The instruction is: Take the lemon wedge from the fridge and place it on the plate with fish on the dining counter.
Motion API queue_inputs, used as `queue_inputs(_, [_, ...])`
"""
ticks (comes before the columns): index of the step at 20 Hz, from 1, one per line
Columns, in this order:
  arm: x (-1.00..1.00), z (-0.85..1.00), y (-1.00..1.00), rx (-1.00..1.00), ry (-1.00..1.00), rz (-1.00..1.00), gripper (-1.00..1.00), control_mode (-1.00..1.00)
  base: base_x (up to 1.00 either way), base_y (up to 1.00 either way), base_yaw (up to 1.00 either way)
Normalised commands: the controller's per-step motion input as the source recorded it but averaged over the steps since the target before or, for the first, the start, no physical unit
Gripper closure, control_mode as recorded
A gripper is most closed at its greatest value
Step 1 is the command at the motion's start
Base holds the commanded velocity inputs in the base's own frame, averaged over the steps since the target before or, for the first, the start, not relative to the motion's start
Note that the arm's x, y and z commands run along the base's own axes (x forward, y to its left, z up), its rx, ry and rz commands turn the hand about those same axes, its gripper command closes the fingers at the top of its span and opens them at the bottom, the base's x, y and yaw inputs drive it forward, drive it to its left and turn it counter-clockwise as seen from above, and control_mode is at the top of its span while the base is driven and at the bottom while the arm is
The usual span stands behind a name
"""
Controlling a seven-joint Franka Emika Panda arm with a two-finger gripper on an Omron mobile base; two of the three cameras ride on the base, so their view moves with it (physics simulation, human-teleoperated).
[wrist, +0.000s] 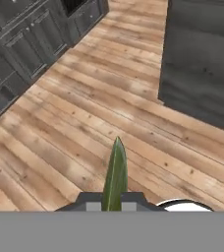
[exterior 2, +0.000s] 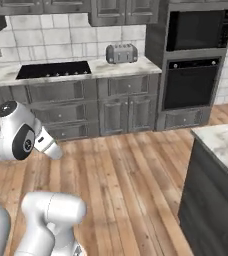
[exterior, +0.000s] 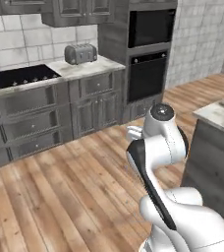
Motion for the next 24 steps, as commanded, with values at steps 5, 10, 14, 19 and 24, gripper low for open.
queue_inputs(5, [0.0,0.0,0.0,0.0,0.0,0.0,1.0,1.0,-0.12,0.0,-0.87])
queue_inputs(10, [0.0,0.0,0.0,0.0,0.0,0.0,1.0,1.0,0.11,0.0,-0.73])
queue_inputs(14, [0.0,0.0,0.0,0.0,0.0,0.0,1.0,1.0,0.71,0.05,-0.39])
queue_inputs(19, [0.0,0.0,0.0,0.0,0.0,0.0,1.0,1.0,0.53,-0.01,-0.1])
queue_inputs(24, [0.0,0.0,0.0,0.0,0.0,0.0,1.0,1.0,-0.08,-0.44,-0.17])
